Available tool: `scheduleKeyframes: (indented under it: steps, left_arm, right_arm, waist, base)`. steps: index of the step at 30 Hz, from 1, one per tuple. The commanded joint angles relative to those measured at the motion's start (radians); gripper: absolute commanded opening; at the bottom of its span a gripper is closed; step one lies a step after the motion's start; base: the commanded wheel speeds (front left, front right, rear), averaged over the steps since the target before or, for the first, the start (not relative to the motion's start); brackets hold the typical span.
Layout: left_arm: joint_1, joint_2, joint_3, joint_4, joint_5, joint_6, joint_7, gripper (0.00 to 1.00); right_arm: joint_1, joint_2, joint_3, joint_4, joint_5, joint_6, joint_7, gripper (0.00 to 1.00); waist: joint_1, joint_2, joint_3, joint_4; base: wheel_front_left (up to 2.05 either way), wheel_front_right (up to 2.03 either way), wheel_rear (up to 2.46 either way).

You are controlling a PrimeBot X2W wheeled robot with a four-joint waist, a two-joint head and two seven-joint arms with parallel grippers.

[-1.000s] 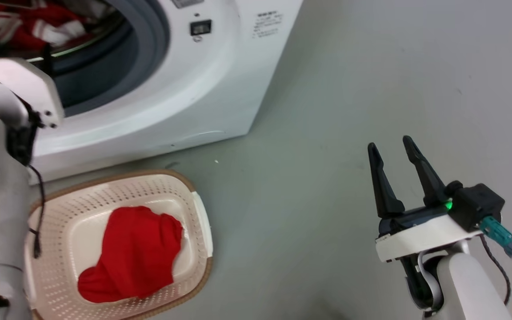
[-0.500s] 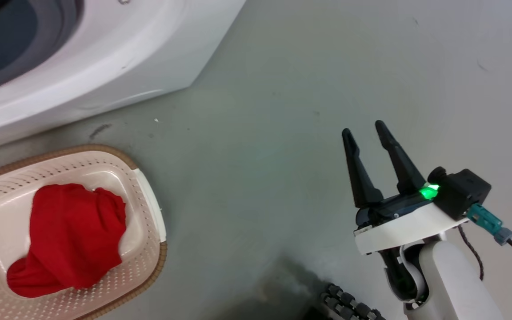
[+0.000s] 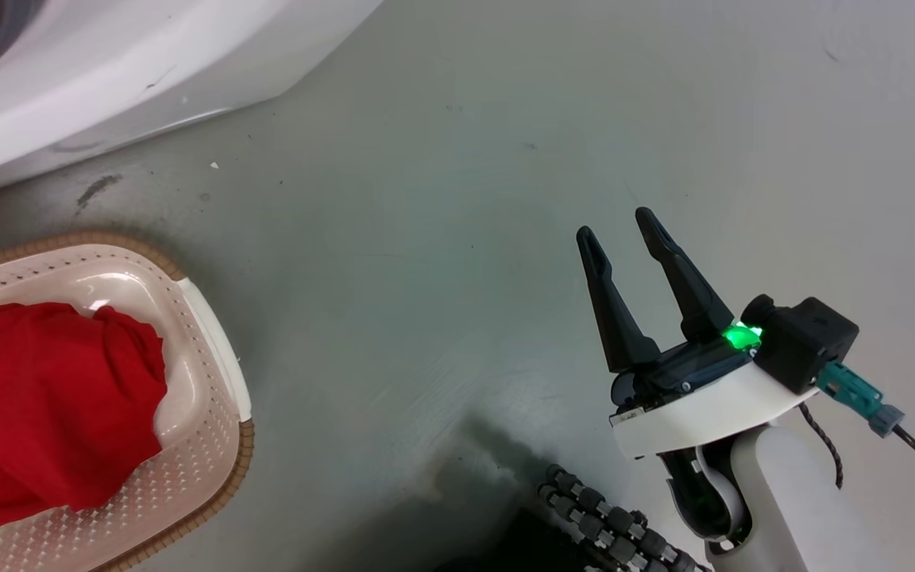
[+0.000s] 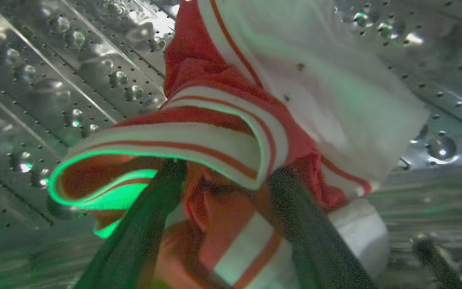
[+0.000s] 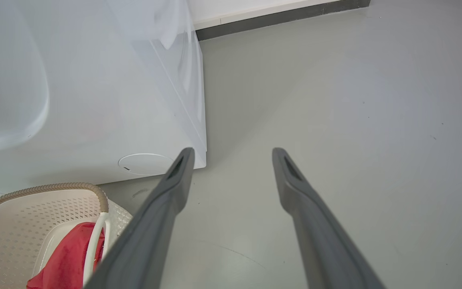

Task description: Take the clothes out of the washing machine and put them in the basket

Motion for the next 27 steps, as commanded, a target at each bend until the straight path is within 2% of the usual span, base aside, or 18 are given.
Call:
scheduleKeyframes:
  steps: [1, 5, 6, 7, 8, 12, 18, 27]
  left_arm:
    - [0.034, 0.002, 0.001, -0.007, 0.001, 0.007, 0.023, 1.00]
    - [0.059, 0.004, 0.015, -0.041, -0.016, 0.029, 0.058, 1.00]
    - [0.070, 0.006, 0.018, -0.055, -0.016, 0.035, 0.065, 0.49]
    - [0.077, 0.009, 0.022, -0.071, -0.017, 0.044, 0.058, 0.15]
    - [0.086, 0.011, 0.030, -0.083, -0.023, 0.053, 0.057, 0.00]
    - [0.120, 0.021, 0.046, -0.135, -0.021, 0.090, 0.007, 0.00]
    - [0.154, 0.021, 0.072, -0.168, -0.036, 0.125, -0.138, 0.00]
    - [0.220, -0.014, 0.092, -0.112, -0.068, 0.136, -0.408, 0.00]
  right_arm:
    - [-0.015, 0.002, 0.002, -0.003, 0.008, -0.001, -0.003, 1.00]
    - [-0.018, 0.002, 0.007, -0.004, 0.013, -0.001, -0.003, 1.00]
    - [-0.020, 0.002, 0.010, -0.004, 0.016, -0.001, -0.003, 1.00]
    - [-0.021, 0.002, 0.011, -0.004, 0.018, -0.001, -0.003, 1.00]
    - [-0.022, 0.002, 0.012, -0.003, 0.020, -0.001, -0.003, 1.00]
    - [-0.025, 0.002, 0.007, 0.003, 0.018, -0.001, -0.003, 1.00]
    - [-0.029, 0.002, -0.008, 0.002, 0.009, -0.001, -0.003, 1.00]
    - [-0.018, 0.002, -0.042, 0.004, -0.029, -0.001, -0.003, 1.00]
  waist:
    - [-0.0001, 0.0000, 0.009, -0.005]
    - [-0.0001, 0.0000, 0.016, -0.009]
    - [-0.0001, 0.0000, 0.017, -0.011]
    - [-0.0001, 0.0000, 0.018, -0.012]
    - [-0.0001, 0.0000, 0.018, -0.013]
    - [-0.0001, 0.0000, 0.013, -0.013]
    - [-0.0001, 0.0000, -0.012, -0.002]
    - [-0.0001, 0.0000, -0.081, 0.030]
  base:
    - [0.00, 0.00, 0.00]
    - [0.00, 0.00, 0.00]
    - [0.00, 0.00, 0.00]
    - [0.00, 0.00, 0.00]
    - [0.00, 0.00, 0.00]
    - [0.00, 0.00, 0.00]
    - [0.00, 0.00, 0.00]
    - [0.00, 0.00, 0.00]
